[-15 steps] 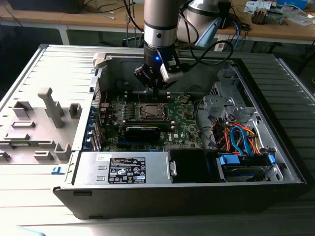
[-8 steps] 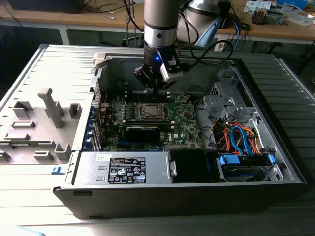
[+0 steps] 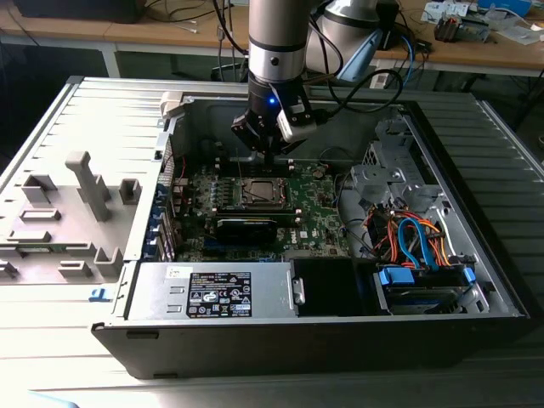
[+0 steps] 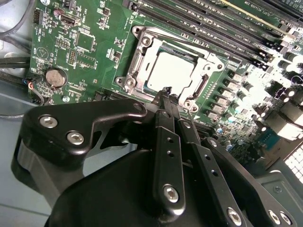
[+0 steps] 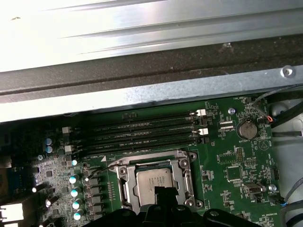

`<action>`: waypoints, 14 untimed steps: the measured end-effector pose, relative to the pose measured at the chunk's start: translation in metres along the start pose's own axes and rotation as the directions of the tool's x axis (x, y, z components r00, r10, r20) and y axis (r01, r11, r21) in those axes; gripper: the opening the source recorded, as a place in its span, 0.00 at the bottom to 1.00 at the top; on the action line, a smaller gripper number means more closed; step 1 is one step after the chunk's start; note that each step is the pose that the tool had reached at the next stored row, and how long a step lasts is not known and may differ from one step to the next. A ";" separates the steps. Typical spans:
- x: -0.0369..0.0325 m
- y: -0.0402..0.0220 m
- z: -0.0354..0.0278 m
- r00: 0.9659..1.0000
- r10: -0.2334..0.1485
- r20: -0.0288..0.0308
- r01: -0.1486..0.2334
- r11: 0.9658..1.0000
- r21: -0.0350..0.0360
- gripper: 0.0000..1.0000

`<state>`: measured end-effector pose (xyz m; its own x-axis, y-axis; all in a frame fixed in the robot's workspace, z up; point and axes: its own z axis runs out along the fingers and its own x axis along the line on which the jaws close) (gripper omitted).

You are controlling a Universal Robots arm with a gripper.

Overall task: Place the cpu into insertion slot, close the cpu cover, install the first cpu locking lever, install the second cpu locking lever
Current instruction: 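Install the first cpu locking lever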

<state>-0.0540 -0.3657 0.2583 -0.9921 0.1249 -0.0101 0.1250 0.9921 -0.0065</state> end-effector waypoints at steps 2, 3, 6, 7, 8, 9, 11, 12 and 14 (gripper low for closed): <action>0.0000 0.0000 0.0000 1.000 -0.002 0.000 0.002 1.000 0.000 0.11; 0.0000 0.0000 0.0000 1.000 -0.003 0.000 0.003 1.000 0.000 0.11; 0.0000 0.0000 0.0000 1.000 -0.007 0.000 0.007 1.000 0.000 0.11; 0.0000 0.0000 0.0000 1.000 -0.008 0.000 0.008 1.000 0.000 0.11; 0.0000 0.0000 0.0000 1.000 -0.009 0.000 0.009 1.000 0.000 0.11; 0.0000 0.0000 0.0000 1.000 -0.013 0.000 0.013 1.000 0.000 0.11; 0.0000 0.0000 0.0000 1.000 -0.018 0.000 0.018 1.000 0.000 0.11; 0.0000 0.0000 0.0000 1.000 -0.020 0.000 0.020 1.000 0.000 0.11; 0.0000 0.0000 0.0000 1.000 -0.027 0.000 0.027 1.000 0.000 0.11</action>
<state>-0.0540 -0.3657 0.2583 -0.9951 0.0983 -0.0101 0.0984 0.9951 -0.0065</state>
